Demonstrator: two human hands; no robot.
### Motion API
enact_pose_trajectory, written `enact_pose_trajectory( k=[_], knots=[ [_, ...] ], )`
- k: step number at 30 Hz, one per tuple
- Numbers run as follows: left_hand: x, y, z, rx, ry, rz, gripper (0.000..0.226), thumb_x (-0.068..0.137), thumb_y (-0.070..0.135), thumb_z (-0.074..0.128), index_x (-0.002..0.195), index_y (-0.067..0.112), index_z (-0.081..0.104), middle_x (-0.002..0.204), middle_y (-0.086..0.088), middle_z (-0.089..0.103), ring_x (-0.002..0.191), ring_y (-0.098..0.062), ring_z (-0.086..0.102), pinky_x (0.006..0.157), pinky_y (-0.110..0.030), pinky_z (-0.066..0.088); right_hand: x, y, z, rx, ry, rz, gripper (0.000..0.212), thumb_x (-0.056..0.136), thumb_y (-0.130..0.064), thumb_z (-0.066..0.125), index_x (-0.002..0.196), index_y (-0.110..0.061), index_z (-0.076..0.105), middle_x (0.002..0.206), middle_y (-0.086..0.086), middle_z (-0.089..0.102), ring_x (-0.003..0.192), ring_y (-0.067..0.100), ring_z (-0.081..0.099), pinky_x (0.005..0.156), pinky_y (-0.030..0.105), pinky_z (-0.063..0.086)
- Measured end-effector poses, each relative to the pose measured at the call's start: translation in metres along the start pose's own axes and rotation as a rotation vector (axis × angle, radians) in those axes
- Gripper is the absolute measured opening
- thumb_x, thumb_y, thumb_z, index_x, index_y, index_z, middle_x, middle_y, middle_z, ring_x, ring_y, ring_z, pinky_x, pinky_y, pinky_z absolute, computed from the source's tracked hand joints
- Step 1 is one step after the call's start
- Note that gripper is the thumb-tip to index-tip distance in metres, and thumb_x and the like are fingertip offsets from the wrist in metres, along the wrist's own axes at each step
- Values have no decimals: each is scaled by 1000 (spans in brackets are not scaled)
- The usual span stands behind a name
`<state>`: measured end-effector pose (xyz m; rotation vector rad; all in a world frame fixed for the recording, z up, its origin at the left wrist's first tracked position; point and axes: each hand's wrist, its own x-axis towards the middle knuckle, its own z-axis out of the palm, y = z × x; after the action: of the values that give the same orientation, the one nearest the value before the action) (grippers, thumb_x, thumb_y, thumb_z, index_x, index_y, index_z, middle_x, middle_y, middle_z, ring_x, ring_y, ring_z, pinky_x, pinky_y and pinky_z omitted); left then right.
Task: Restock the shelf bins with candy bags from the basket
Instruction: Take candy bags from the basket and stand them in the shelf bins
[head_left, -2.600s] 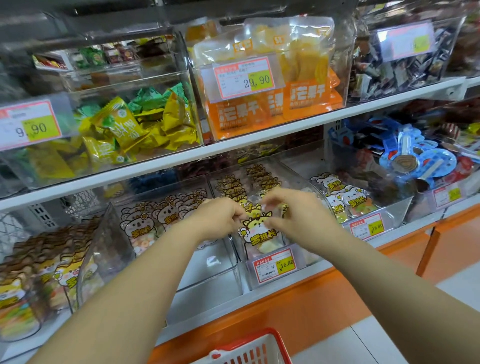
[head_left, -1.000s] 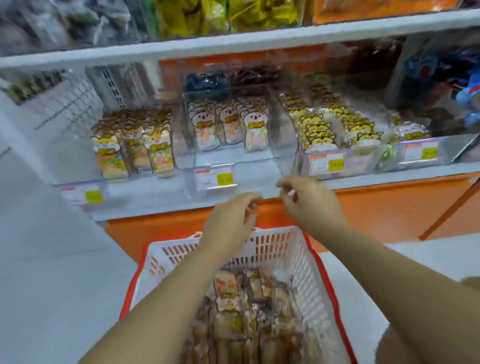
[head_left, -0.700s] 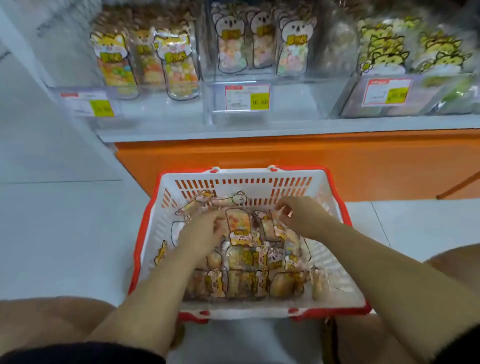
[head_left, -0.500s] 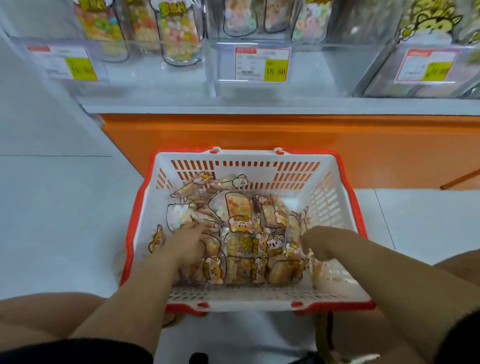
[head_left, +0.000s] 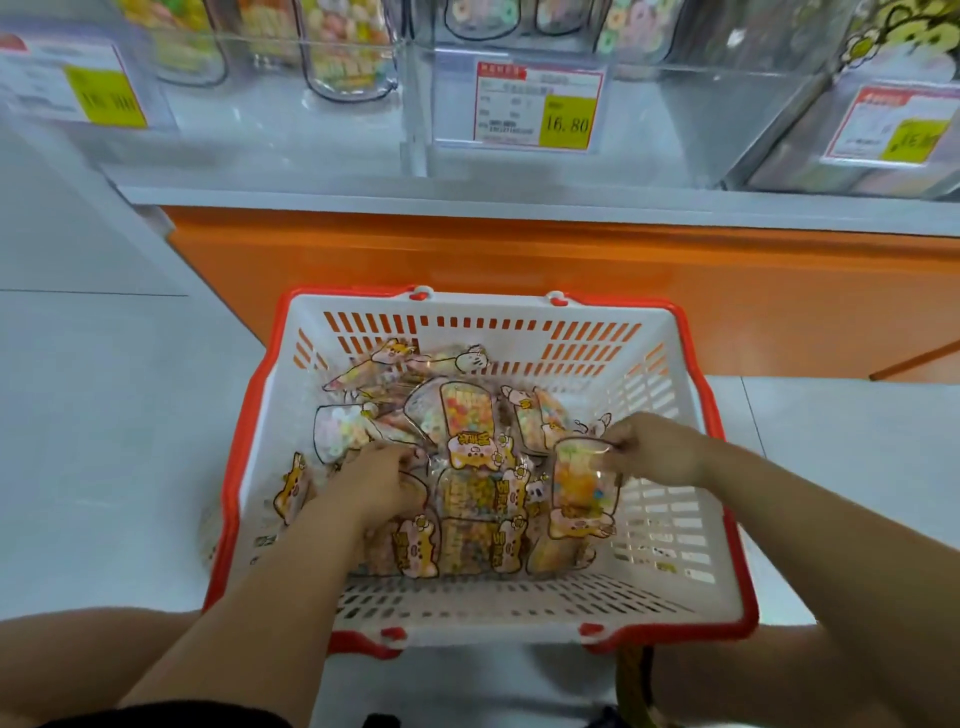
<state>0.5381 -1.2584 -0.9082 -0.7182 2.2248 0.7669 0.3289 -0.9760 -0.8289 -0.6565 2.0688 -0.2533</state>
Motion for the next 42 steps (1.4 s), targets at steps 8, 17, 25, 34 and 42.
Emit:
enact_pose_trajectory(
  k=[8,17,25,34,42],
  knots=[
    [-46,84,-59,-802,-165,-73,64,102,59,36,103,6,71,96,-11,77,86,-22,74,78,-34,57,-18,-59,-4,195,466,-226,31,94,-26,67,64,-27,60,51,-15,55,52,5,54,52,16,33],
    [-45,110,-46,-1795,-233,18,54,82,47,73,124,14,63,104,-9,66,86,-25,70,72,-39,62,-30,-110,12,958,356,-241,19,90,-10,71,107,-8,62,102,10,75,91,25,74,81,38,60],
    [-32,89,-53,-1899,137,-4,43,84,14,73,125,14,60,109,-9,74,94,-23,71,67,-35,61,-6,-68,28,554,-87,-153,43,85,-24,78,125,-21,62,127,-2,66,112,15,65,95,29,51],
    [-35,61,-42,-1863,45,-89,37,95,30,65,127,12,64,116,-14,73,108,-33,70,94,-58,53,22,8,62,-906,227,-309,58,81,-2,68,134,-22,54,135,11,53,119,30,54,91,43,51],
    [-40,66,-34,-1618,-95,-7,31,96,-4,55,124,6,59,118,-18,71,100,-31,73,68,-41,62,27,7,62,-1095,230,-395,38,50,-18,92,84,-20,75,77,-3,72,87,25,64,77,40,54]
  ],
)
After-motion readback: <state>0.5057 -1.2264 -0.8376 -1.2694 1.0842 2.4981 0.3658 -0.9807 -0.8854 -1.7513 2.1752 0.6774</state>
